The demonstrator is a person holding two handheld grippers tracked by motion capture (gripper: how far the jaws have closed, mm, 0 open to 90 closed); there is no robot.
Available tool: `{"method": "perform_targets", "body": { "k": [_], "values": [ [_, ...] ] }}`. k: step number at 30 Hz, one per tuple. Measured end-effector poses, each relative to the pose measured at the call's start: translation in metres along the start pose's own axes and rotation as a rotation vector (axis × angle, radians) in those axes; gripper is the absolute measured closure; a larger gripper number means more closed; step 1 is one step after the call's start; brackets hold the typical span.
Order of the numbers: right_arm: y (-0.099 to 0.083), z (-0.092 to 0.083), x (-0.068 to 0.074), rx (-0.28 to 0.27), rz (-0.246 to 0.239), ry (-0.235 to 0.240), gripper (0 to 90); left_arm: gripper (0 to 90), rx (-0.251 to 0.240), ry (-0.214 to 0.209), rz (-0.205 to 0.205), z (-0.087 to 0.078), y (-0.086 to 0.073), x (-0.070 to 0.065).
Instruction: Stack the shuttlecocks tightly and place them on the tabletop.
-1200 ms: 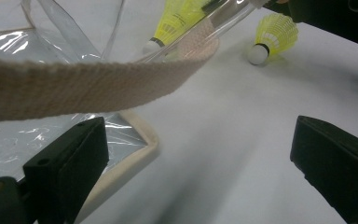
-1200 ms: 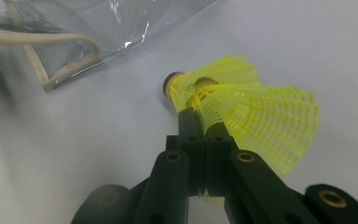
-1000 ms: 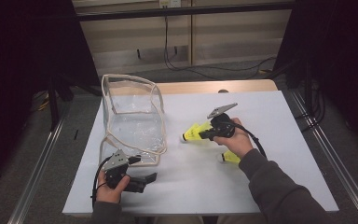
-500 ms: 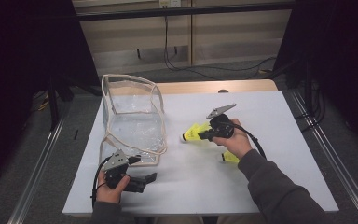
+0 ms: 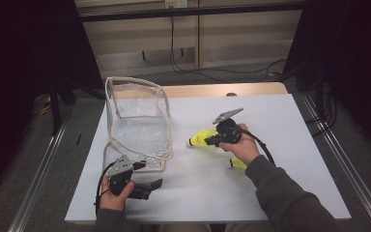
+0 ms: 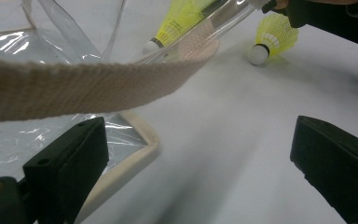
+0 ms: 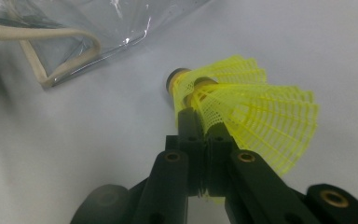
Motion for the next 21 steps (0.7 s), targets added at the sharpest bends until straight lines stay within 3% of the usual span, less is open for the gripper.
{"method": "perform_targets", "body": {
  "k": [21],
  "values": [
    [-0.0003,0.0043,0.0027,0.006,0.000,0.009,88.1,4.3,0.001,0.000,0.001,0.0000,0.0000,0.0002]
  ]
}}
Point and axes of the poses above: each handheld gripper's, and its own axes: z roughly forward along the jaws, y roughly out of its top, x roughly to its left, the point moved 3 cm from there along z, roughly forward along the jaws, and after that the axes turned 10 degrees about -z, right-handed, at the moved point
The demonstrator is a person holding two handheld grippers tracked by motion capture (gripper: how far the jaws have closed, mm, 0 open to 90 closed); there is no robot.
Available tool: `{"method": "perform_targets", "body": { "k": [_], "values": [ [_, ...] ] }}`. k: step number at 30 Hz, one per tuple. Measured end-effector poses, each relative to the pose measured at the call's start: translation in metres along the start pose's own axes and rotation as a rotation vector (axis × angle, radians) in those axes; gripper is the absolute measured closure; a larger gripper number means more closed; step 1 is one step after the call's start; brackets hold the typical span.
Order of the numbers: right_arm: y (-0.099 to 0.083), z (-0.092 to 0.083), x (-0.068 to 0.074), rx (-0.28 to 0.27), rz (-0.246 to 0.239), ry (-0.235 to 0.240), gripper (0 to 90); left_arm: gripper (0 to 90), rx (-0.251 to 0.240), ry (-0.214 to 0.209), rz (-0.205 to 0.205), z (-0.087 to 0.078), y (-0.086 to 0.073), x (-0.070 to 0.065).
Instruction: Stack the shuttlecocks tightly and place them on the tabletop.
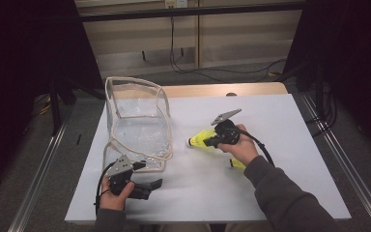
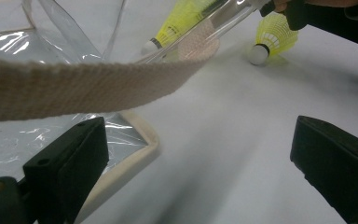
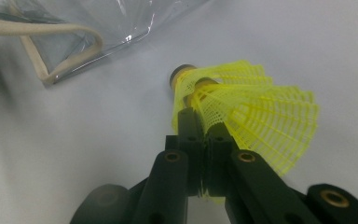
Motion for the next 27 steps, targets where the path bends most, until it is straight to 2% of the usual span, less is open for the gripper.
{"method": "perform_targets", "body": {
  "k": [27],
  "values": [
    [-0.0036,-0.0025,0.0019,0.039,0.003,0.002,74.9,4.3,0.000,-0.001,0.000,0.0008,-0.0001,0.0000]
  ]
}}
Point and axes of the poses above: each handheld gripper's, and its own axes: z roughly forward along the jaws, y roughly out of its top, x roughly to its left, the point moved 3 cm from there along z, roughly forward along the jaws, and after that the axes turned 10 degrees about -z, right-handed, at the moved point
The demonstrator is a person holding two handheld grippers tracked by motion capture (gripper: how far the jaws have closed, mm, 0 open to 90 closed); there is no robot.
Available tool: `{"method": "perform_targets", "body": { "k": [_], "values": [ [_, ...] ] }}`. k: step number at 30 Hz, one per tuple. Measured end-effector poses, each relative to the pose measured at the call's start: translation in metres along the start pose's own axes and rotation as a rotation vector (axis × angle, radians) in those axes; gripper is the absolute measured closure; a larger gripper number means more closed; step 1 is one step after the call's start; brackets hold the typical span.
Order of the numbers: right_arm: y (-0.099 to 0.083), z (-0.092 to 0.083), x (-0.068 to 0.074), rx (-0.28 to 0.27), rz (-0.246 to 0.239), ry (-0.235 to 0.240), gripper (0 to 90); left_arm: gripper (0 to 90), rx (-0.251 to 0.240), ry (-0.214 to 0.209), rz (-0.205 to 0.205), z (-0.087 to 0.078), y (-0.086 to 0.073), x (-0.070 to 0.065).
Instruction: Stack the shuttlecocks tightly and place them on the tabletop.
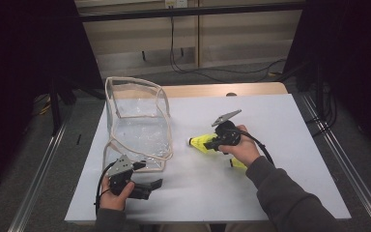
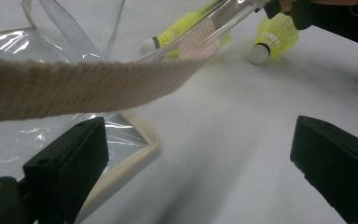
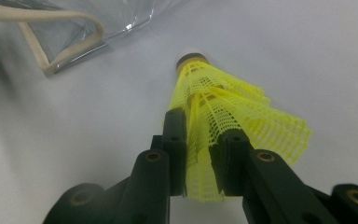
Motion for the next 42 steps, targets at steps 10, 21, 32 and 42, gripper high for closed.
{"method": "perform_targets", "body": {
  "k": [10,21,32,42],
  "values": [
    [-0.004,0.000,0.005,0.008,0.002,0.011,72.2,4.3,-0.003,0.002,-0.002,0.000,0.000,0.000],
    [-0.005,-0.003,0.013,0.013,-0.005,0.016,67.4,4.3,-0.005,0.002,0.001,0.000,0.000,-0.001],
    [-0.009,-0.007,0.012,0.006,0.008,0.008,62.4,4.3,-0.006,0.001,0.000,0.000,0.000,-0.001],
    [-0.014,-0.010,0.010,0.006,0.015,-0.013,56.8,4.3,-0.008,0.000,0.001,0.000,0.001,-0.001]
  ]
}}
Point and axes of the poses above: each handheld gripper's, and its own axes: z roughly forward along the jaws, y roughly out of its top, x roughly to its left, the point moved 3 cm from there along z, roughly forward along the jaws, and after that the axes turned 10 degrees about -z, right-handed, at the moved point
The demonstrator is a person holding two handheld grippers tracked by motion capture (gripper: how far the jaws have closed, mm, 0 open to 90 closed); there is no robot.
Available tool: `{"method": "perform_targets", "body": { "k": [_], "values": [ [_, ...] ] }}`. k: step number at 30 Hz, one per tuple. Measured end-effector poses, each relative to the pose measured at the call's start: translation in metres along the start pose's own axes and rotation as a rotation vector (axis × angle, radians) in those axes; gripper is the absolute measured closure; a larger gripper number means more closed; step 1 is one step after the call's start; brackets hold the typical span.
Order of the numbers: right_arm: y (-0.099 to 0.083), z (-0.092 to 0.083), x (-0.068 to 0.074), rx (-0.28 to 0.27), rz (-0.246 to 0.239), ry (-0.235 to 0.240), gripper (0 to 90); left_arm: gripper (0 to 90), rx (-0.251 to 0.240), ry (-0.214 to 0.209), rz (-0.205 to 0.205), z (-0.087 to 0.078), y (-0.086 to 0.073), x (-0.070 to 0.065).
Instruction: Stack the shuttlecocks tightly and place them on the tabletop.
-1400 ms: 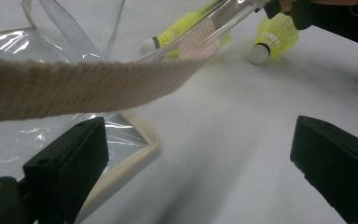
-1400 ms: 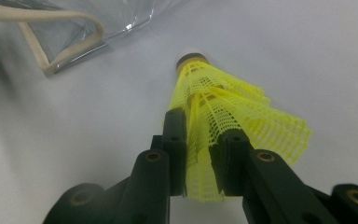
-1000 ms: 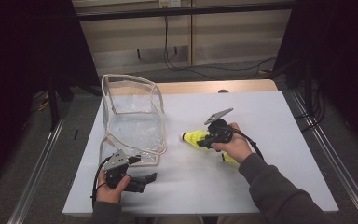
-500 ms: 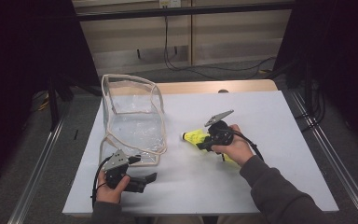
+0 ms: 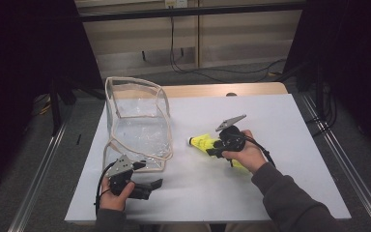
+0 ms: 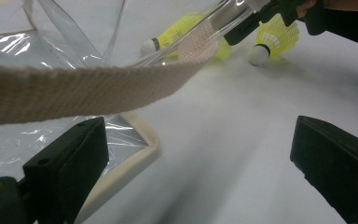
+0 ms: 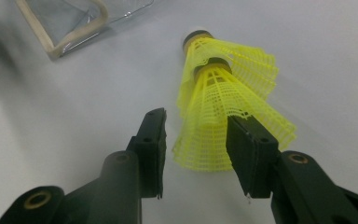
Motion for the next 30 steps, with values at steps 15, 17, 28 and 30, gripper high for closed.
{"method": "perform_targets", "body": {
  "k": [15,17,28,30],
  "values": [
    [-0.003,-0.015,0.000,-0.028,0.005,-0.004,51.5,4.3,0.000,0.005,0.002,-0.001,0.000,0.000],
    [-0.004,-0.017,0.000,-0.035,0.008,-0.009,50.4,4.3,-0.001,0.004,0.003,0.000,0.000,0.000],
    [-0.006,-0.031,-0.001,-0.064,0.013,-0.013,44.6,4.3,0.000,0.003,0.003,0.000,0.000,0.000],
    [-0.007,-0.033,-0.002,-0.068,0.017,-0.014,43.5,4.3,0.000,0.004,0.003,0.000,0.000,0.000]
  ]
}}
Point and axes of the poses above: each handheld gripper's, and its own axes: z roughly forward along the jaws, y roughly out of its top, x roughly to its left, the point moved 3 cm from there along z, roughly forward along the jaws, and after that the axes turned 10 degrees about -z, right-handed, at the moved point
